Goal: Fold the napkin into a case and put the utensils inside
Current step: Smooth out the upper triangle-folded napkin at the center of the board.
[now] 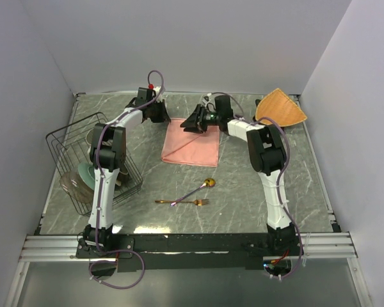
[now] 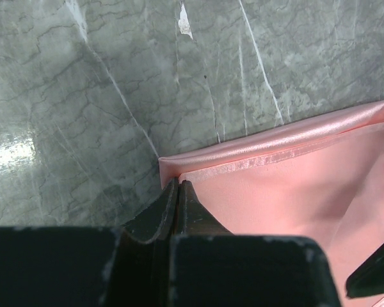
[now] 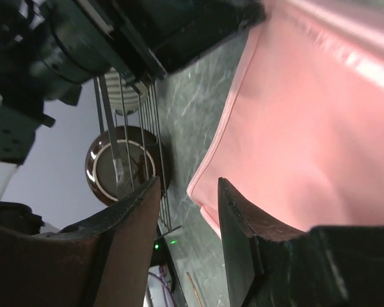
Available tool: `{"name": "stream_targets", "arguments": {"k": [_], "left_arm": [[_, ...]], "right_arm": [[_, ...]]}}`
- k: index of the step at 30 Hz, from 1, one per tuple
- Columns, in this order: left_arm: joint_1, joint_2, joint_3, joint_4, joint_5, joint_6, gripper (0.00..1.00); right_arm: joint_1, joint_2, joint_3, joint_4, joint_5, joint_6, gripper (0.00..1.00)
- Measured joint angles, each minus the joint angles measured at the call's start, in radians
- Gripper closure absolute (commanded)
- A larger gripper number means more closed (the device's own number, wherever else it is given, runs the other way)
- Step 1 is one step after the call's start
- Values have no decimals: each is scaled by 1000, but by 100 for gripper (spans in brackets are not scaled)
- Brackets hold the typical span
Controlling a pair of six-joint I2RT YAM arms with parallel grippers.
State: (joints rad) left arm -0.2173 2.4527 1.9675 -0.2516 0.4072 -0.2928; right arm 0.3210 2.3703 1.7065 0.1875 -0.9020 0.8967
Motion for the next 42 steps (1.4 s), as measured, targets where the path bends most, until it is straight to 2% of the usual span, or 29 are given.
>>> {"name": "stream_targets", "arguments": {"k": [10,11,12,14,18,22,28,32,37,42], "left_arm": [[2,0,0,-1,9,-10,97],[3,0,0,-1,11,-13,94],[4,0,0,-1,14,-14,87],[5,0,0,-2,19,-18,83],[15,-5,-16,24,52,-37,68],[45,-110,-225,159,169,-105,66],[76,-319,-463,265,302,-193,68],[44,-482,-572,291,380,-198,78],[-17,-505,-603,268,392,-191,84],[-35,-456,-628,183,373,-196,90]], "right_arm": [[-17,92,40,-46,45,-5,56],[-18,102,40,-64,52,-9,57],[-22,108,40,-74,46,-7,57],[-24,108,42,-82,52,-16,57],[-25,108,44,-85,56,-23,57],[-27,108,44,-87,57,-24,57],[-28,108,44,-89,59,-25,57],[-28,108,47,-95,60,-27,57],[-28,108,50,-103,63,-27,57],[-28,108,54,-108,63,-27,57]]}}
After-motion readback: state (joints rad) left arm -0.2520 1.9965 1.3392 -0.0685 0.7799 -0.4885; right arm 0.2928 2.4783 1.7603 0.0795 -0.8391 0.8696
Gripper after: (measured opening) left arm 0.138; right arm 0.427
